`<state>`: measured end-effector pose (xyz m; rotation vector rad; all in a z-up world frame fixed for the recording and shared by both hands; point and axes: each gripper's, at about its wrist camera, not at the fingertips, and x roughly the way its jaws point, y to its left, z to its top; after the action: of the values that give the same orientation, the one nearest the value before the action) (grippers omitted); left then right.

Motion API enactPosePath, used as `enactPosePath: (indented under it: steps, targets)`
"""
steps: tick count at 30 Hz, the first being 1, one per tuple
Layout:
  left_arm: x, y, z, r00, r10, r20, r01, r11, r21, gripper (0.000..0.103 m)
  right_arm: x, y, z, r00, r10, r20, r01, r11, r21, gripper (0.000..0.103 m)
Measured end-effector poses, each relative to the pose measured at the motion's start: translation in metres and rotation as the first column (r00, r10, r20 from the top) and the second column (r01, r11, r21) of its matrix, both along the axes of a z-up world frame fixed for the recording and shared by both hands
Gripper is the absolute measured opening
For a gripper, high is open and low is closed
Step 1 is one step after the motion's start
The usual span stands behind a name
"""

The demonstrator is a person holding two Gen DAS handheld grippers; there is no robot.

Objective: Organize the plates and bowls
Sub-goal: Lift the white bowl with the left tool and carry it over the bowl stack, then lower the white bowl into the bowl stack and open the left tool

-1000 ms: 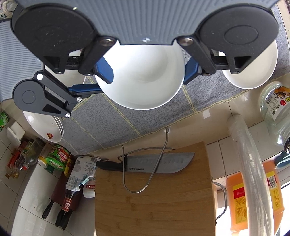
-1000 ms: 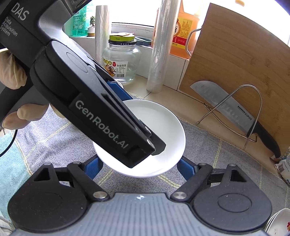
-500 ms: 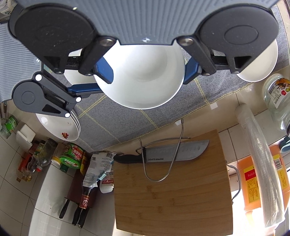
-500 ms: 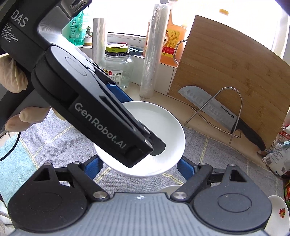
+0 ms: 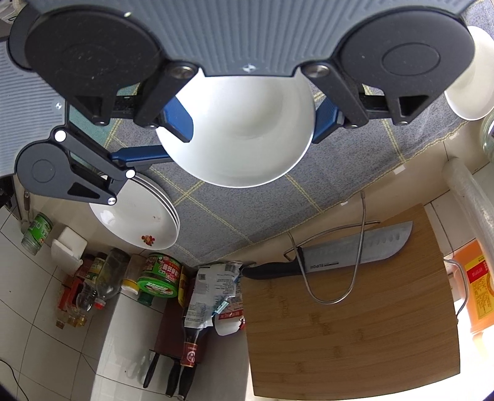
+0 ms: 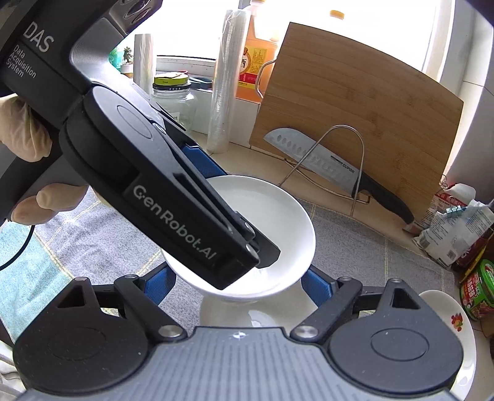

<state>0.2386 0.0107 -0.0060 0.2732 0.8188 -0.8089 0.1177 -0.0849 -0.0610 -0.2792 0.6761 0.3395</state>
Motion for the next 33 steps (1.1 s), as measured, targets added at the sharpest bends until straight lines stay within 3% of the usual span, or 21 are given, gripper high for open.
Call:
enactPosePath:
  steps: [15, 33]
  targets:
    - [-0.004, -0.040, -0.029, 0.994, -0.104, -0.044, 0.106, 0.994, 0.037, 0.081, -0.014, -0.030, -0.020, 0.995, -0.085, -0.053, 0.085, 0.996, 0.004, 0.091]
    - [-0.006, -0.046, -0.041, 0.992, -0.117, -0.055, 0.121, 0.990, 0.068, 0.081, -0.014, -0.034, -0.029, 0.993, -0.082, -0.089, 0.085, 0.996, 0.033, 0.091]
